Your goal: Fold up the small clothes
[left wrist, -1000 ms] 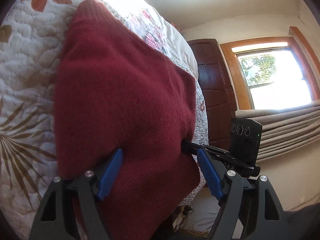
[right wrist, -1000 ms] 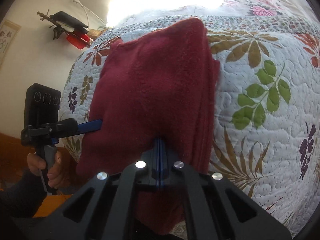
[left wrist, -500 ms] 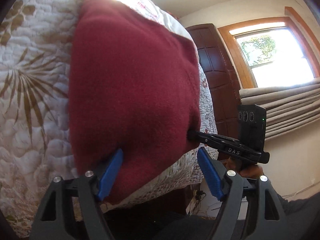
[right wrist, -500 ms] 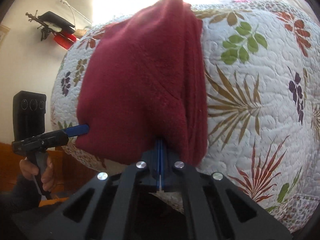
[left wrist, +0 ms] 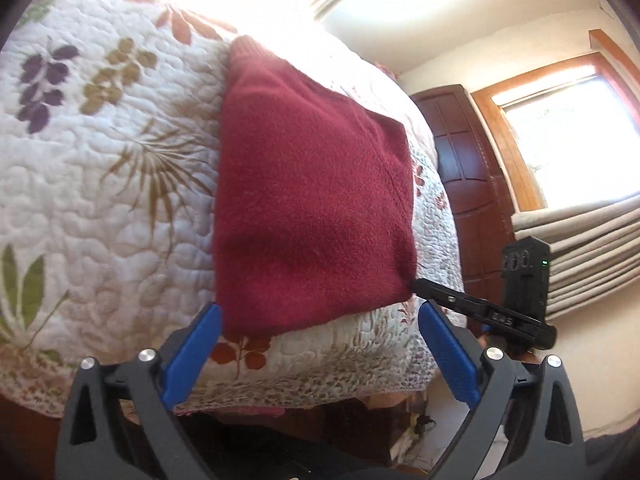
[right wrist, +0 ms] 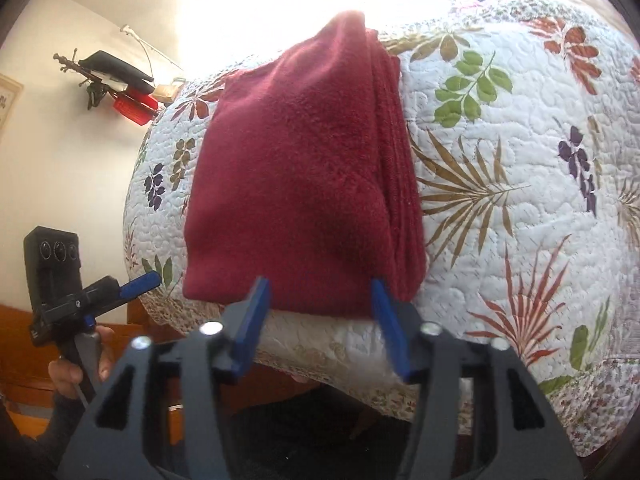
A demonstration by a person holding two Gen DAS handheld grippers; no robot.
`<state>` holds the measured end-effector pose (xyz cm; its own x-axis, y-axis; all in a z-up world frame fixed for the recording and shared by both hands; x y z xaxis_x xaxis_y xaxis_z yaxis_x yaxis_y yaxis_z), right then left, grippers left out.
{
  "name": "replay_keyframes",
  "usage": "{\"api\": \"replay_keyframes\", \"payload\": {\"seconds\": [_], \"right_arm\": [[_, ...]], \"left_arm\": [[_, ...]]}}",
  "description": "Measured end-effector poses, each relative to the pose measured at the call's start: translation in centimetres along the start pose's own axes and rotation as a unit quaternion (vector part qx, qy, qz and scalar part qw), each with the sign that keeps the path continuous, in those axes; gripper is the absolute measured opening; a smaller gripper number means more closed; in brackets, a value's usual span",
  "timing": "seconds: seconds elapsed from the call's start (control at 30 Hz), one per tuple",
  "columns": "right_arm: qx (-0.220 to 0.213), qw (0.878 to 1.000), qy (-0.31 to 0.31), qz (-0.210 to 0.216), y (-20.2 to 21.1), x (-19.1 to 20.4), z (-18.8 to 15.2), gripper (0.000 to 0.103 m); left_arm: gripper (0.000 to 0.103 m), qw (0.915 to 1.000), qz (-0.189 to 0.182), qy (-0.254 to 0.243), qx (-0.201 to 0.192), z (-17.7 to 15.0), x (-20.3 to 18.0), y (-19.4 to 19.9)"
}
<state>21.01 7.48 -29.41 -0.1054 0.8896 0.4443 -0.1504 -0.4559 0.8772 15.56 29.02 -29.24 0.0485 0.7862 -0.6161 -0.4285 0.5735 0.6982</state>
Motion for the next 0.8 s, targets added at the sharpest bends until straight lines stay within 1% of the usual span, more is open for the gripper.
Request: {"api": "replay_keyframes", "payload": {"seconds": [0.03,0.07,0.1,0.13,0.17,0.23,0.3,0.37,0.43,0.47,0.5,0.57,0.63,0.67,0.73,0.8], "right_arm": [[-0.013,1.000,0.009,-0.013,1.0,0.4,-0.3,0.080],[-0.024,0.999,0.020,-0.026,2.0,0.8,-0.8,0.083],[-0.036,0.998,0.032,-0.043,3.0,1.2,-1.2,0.089],[-0.048,0.996,0.043,-0.064,4.1,1.5,-1.7,0.093],[-0.060,0.993,0.050,-0.086,5.2,1.8,-2.2,0.093],[-0.089,0.987,0.050,-0.123,7.7,1.9,-3.3,0.097],[-0.129,0.979,0.050,-0.148,10.4,2.6,-4.2,0.097],[-0.158,0.973,0.061,-0.159,13.2,3.5,-5.3,0.097],[-0.177,0.967,0.081,-0.163,15.9,4.7,-6.5,0.098],[-0.176,0.966,0.095,-0.162,17.2,5.5,-7.2,0.098],[-0.188,0.965,0.106,-0.152,18.8,6.3,-7.8,0.098],[-0.229,0.958,0.102,-0.141,21.9,7.4,-9.1,0.098],[-0.245,0.954,0.100,-0.140,23.9,8.0,-10.1,0.099],[-0.252,0.951,0.099,-0.148,24.7,8.1,-10.5,0.098],[-0.260,0.947,0.099,-0.158,25.9,8.4,-11.4,0.099],[-0.259,0.948,0.097,-0.155,26.7,8.7,-12.2,0.099]], "left_arm": [[0.099,0.9996,0.021,-0.004,-0.015,-0.5,-0.6,1.1],[0.099,0.9989,0.037,-0.007,-0.028,-0.9,-1.4,2.2],[0.099,0.9979,0.051,-0.007,-0.038,-1.6,-1.9,3.3],[0.099,0.9970,0.064,-0.008,-0.044,-2.1,-2.2,4.5],[0.099,0.9953,0.082,-0.011,-0.051,-2.8,-2.8,5.7],[0.099,0.9889,0.130,-0.029,-0.066,-3.7,-4.1,8.0],[0.099,0.9842,0.158,-0.049,-0.063,-3.8,-7.0,9.4],[0.099,0.9789,0.179,-0.073,-0.067,-4.3,-9.5,11.6],[0.099,0.9735,0.195,-0.093,-0.076,-4.6,-12.0,13.9],[0.099,0.9706,0.203,-0.101,-0.081,-4.8,-13.3,15.1],[0.099,0.9682,0.208,-0.112,-0.084,-5.2,-14.4,16.0],[0.099,0.9634,0.216,-0.131,-0.088,-6.0,-16.4,17.4],[0.099,0.9599,0.227,-0.137,-0.091,-6.8,-17.7,18.3],[0.099,0.9602,0.227,-0.136,-0.089,-7.3,-18.2,18.6],[0.099,0.9637,0.216,-0.132,-0.085,-8.3,-19.2,19.2],[0.099,0.9643,0.213,-0.130,-0.088,-9.1,-19.9,19.6]]}}
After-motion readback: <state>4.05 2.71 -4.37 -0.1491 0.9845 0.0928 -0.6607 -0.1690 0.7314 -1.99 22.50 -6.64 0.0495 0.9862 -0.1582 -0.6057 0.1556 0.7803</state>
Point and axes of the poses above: each gripper's, at about its wrist camera, not at the fingertips, and y roughly against the way its jaws point, x to its left, z to its top, the point moved 8 cm from there along -y, roughly the way its jaws point, and after that the axes turned 8 degrees about -y, right-handed, at the moved point
